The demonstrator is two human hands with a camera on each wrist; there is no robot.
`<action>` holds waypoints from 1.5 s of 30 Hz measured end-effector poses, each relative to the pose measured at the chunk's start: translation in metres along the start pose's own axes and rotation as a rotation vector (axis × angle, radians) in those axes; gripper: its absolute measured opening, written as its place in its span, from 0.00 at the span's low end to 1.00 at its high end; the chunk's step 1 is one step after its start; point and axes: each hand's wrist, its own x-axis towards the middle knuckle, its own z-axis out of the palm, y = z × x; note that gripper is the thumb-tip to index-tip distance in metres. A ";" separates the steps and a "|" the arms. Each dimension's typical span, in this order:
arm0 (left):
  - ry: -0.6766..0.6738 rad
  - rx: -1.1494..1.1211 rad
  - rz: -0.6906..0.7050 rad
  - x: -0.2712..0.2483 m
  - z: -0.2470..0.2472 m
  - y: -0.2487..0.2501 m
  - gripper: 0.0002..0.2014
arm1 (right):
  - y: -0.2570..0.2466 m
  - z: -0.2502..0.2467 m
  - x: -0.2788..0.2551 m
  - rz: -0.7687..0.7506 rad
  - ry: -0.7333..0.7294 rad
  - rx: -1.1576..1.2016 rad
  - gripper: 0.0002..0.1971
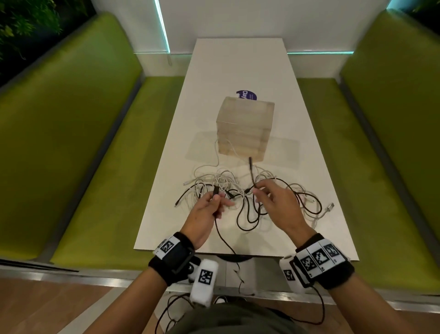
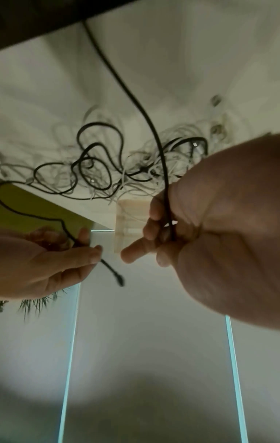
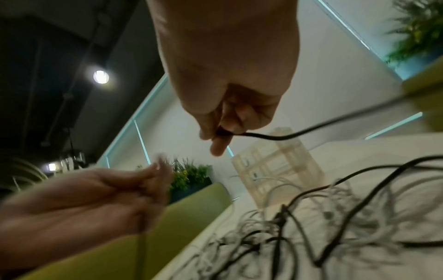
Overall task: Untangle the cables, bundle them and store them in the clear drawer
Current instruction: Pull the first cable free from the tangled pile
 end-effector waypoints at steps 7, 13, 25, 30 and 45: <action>-0.088 -0.286 0.035 0.017 0.027 0.009 0.07 | -0.011 0.018 -0.006 -0.022 -0.141 0.236 0.02; -0.107 -0.305 0.015 0.021 0.025 0.015 0.21 | -0.012 0.026 -0.010 -0.041 -0.175 0.267 0.04; -0.034 -0.250 0.084 0.021 0.017 0.048 0.13 | 0.010 0.029 0.006 0.060 -0.496 0.101 0.14; 0.066 -0.366 0.253 0.025 -0.002 0.088 0.11 | 0.047 0.020 0.023 0.128 -0.458 -0.013 0.14; 0.047 0.170 -0.028 0.036 0.029 0.028 0.14 | -0.010 0.008 0.028 -0.076 -0.436 0.298 0.17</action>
